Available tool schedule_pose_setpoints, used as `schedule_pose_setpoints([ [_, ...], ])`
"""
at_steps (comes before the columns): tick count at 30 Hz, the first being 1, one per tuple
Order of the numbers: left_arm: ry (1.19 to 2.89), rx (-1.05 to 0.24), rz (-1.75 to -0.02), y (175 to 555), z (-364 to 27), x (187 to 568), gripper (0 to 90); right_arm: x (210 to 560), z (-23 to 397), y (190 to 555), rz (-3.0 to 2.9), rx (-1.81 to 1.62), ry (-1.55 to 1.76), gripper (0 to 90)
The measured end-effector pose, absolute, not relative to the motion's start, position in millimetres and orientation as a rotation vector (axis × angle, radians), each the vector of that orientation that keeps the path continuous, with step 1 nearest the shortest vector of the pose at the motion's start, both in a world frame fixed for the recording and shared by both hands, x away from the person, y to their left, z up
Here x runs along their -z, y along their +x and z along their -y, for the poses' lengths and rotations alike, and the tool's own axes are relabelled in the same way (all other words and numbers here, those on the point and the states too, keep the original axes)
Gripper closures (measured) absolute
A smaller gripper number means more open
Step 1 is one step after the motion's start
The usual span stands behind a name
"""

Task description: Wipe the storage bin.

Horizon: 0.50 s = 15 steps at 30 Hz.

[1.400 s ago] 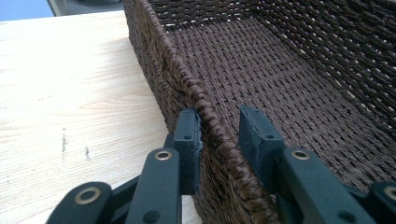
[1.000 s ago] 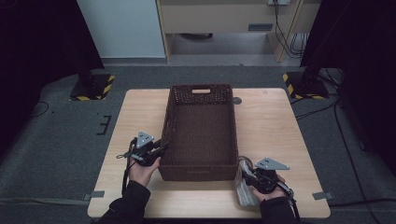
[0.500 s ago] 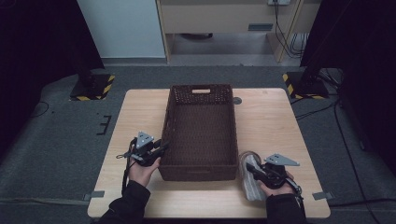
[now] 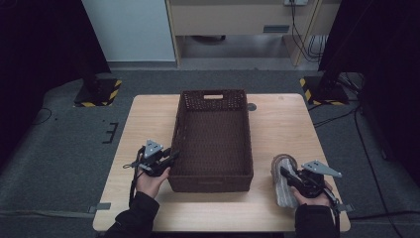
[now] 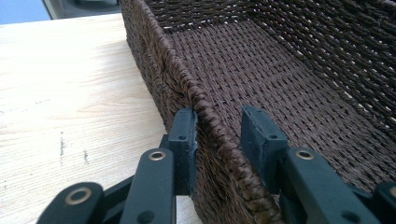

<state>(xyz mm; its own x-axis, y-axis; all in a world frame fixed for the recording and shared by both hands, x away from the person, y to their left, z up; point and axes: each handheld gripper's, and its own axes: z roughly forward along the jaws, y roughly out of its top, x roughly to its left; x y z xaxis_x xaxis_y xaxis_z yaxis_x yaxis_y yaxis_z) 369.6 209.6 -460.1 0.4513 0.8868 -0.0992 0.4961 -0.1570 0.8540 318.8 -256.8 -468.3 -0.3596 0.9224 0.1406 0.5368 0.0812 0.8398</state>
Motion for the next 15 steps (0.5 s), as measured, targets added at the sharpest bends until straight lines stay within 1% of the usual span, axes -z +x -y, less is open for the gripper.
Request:
schedule_pose_setpoints([
  [9,1.805,-0.548,-1.175,369.7,-209.9,460.3,64.6,466.6,280.9,320.2,-1.887,-1.129,1.466,71.7],
  [15,1.802,-0.543,-1.175,369.9,-210.2,460.4,64.6,471.7,296.9,323.2,-1.867,-1.056,1.522,71.7],
])
